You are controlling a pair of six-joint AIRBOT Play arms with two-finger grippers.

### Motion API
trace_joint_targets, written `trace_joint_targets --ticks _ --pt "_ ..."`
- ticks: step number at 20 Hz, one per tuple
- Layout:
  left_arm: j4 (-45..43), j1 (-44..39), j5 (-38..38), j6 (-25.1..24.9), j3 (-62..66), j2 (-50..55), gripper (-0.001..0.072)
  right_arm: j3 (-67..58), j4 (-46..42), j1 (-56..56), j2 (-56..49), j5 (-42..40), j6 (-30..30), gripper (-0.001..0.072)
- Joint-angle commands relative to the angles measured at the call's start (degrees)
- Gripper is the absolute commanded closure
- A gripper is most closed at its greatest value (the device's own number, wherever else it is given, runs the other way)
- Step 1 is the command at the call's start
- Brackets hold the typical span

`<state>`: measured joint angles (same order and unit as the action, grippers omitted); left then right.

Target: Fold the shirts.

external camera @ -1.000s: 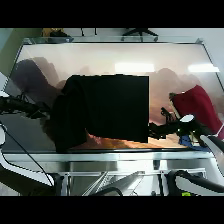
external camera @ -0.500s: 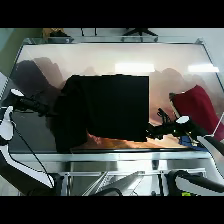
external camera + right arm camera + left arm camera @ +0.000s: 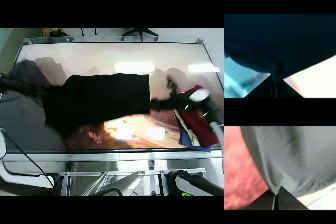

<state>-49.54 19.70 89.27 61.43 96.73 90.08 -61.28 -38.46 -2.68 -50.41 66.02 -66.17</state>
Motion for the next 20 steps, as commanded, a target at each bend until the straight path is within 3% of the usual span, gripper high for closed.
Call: trace_joint_targets --ticks 1,3,6,8,10,14,17,20 --pt "16.7 -0.1 -3.5 -0.8 10.9 -16.7 0.0693 -26.8 0.3 -1.4 2.3 3.1 0.3 0.0695" --pt "14.4 0.0 -12.1 -0.8 17.2 -28.8 0.0692 -41.8 0.3 -3.1 3.2 3.4 -1.0 0.0695" --pt "1.6 4.6 -26.1 2.6 19.8 -44.8 0.0691 -58.7 -0.4 -4.7 4.4 3.0 -2.9 0.0695" --pt "-9.6 8.3 -31.0 2.8 16.1 -53.5 0.0691 -62.2 -0.4 -4.7 6.8 1.3 -2.8 0.0695" --pt "-12.5 8.0 -32.4 3.1 10.9 -57.8 0.0691 -62.2 -3.1 -4.7 9.1 0.5 -2.8 0.0694" --pt "-12.3 -0.6 -29.7 3.1 1.9 -54.8 0.0691 -58.5 -8.4 -4.7 7.2 3.7 -3.2 0.0695" --pt "-12.4 -6.4 -24.0 3.1 -4.3 -46.9 0.0691 -45.2 -10.0 -4.7 3.9 5.6 -4.2 0.0696" --pt "-12.3 -9.9 -23.8 3.1 -11.3 -36.1 0.0691 -31.6 -16.6 -4.7 -1.4 3.5 -4.2 0.0695"
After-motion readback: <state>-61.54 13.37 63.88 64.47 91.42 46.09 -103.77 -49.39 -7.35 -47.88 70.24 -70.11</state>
